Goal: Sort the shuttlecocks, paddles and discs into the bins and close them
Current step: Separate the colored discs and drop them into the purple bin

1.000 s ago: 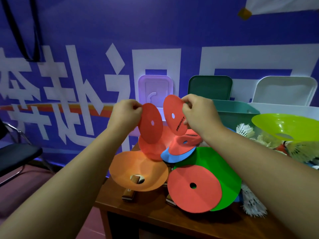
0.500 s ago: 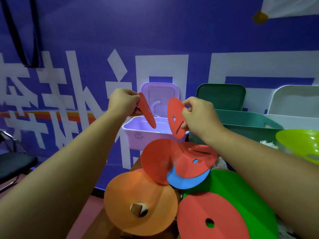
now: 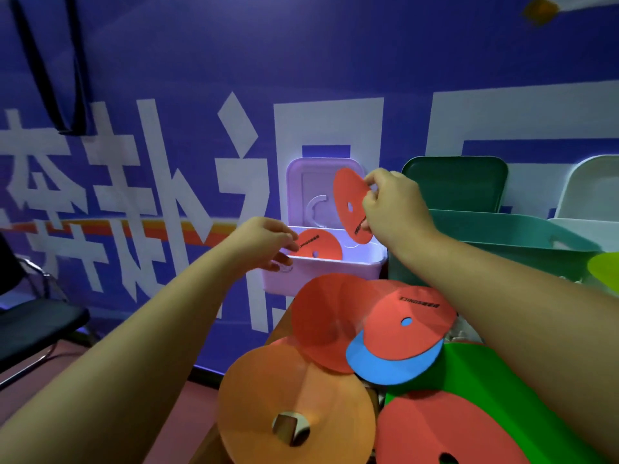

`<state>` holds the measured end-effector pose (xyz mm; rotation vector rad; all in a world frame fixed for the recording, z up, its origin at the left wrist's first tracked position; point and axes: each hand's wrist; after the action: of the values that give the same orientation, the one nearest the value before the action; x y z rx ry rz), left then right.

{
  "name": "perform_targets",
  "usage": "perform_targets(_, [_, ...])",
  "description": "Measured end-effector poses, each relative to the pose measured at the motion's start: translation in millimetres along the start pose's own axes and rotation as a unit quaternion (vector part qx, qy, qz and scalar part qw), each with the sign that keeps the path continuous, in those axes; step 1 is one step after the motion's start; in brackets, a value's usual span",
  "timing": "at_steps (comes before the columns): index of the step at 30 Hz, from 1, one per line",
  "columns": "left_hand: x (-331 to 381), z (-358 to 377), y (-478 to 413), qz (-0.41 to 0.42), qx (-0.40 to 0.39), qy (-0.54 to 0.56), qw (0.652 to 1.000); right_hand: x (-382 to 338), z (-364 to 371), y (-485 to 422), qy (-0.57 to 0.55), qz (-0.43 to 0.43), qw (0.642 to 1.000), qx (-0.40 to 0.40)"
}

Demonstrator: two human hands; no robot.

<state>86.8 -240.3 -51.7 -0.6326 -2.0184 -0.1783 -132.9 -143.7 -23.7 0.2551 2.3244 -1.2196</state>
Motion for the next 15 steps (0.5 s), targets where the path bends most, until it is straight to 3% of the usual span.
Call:
perform_targets(3, [-7, -8, 15, 0.010, -0.018, -0.023, 1.000, -4, 11, -7, 0.078, -0.007, 0.994, -0.083])
perform_targets(5, [-12, -12, 23, 0.009, -0.025, -0.034, 0.999, -11, 17, -5, 0.183, -0.012, 0.962, -0.201])
perform_targets(7, [-16, -12, 29, 0.004, -0.029, -0.050, 0.998, -16, 19, 3, 0.241, -0.026, 0.933, -0.266])
perform_targets(15, [-19, 9, 51, 0.001, -0.056, -0.103, 0.993, -27, -20, 31, 0.206, -0.028, 0.934, -0.291])
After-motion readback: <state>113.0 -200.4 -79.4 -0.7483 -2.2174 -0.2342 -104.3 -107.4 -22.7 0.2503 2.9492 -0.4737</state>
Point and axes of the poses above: each hand's wrist, its own y-axis away from the middle knuckle, its own z-axis out of the palm, x = y × z, and after that the axes turned 2 degrees about -y, right-handed
